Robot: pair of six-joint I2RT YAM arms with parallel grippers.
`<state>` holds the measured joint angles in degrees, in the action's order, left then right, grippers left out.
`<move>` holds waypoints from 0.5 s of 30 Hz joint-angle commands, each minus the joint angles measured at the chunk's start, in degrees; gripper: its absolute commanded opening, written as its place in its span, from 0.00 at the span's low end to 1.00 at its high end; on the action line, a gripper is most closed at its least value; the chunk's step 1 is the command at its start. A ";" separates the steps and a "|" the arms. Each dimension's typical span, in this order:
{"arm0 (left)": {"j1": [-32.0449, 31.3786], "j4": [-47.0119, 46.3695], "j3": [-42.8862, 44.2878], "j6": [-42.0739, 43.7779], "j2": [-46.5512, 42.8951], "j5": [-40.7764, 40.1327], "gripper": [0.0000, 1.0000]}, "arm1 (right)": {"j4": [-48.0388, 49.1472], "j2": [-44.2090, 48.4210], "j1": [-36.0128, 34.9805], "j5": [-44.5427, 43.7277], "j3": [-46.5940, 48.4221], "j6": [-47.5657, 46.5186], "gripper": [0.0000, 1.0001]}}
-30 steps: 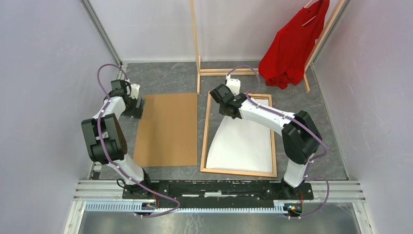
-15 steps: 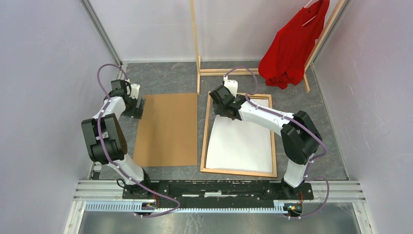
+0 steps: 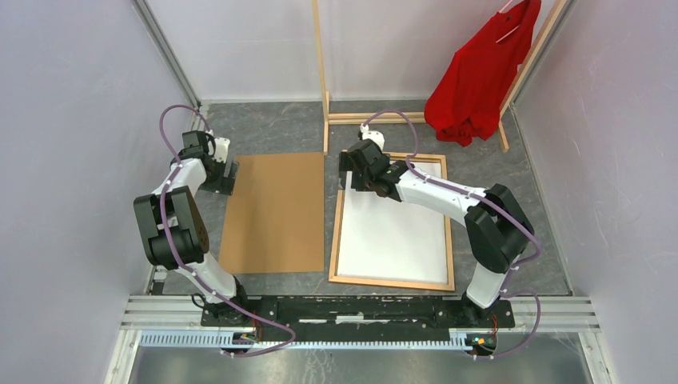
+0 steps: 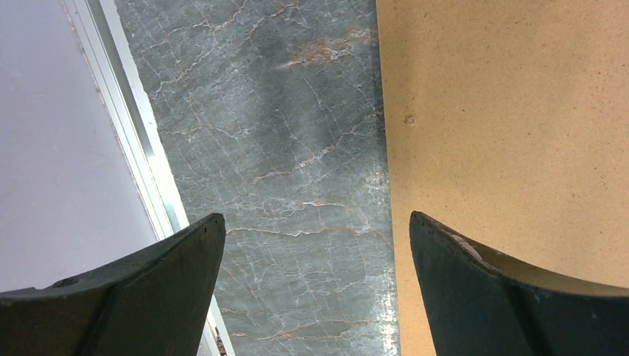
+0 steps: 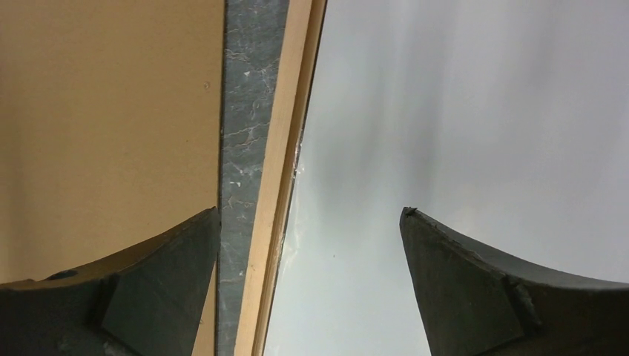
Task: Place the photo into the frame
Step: Turn over the photo from the photo frame, then turn over the photo frame item at the center of the board.
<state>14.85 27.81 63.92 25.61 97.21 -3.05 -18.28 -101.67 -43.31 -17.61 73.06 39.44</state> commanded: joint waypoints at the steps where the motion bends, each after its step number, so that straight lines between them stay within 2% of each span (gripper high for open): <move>1: -0.17 0.00 1.58 0.30 -1.25 -1.23 1.00 | 5.18 3.48 0.74 3.35 -1.64 -1.23 0.98; 7: 0.72 -0.16 2.25 1.12 -1.01 -2.47 1.00 | 10.96 2.75 -1.42 11.29 -1.36 -0.14 0.98; 15: 4.25 -2.39 3.51 2.40 1.18 -5.34 1.00 | 7.88 -8.88 -6.80 13.64 10.46 2.02 0.98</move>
<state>17.74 27.59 65.65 25.82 97.30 -6.13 -10.98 -106.00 -48.49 -5.96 78.87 39.70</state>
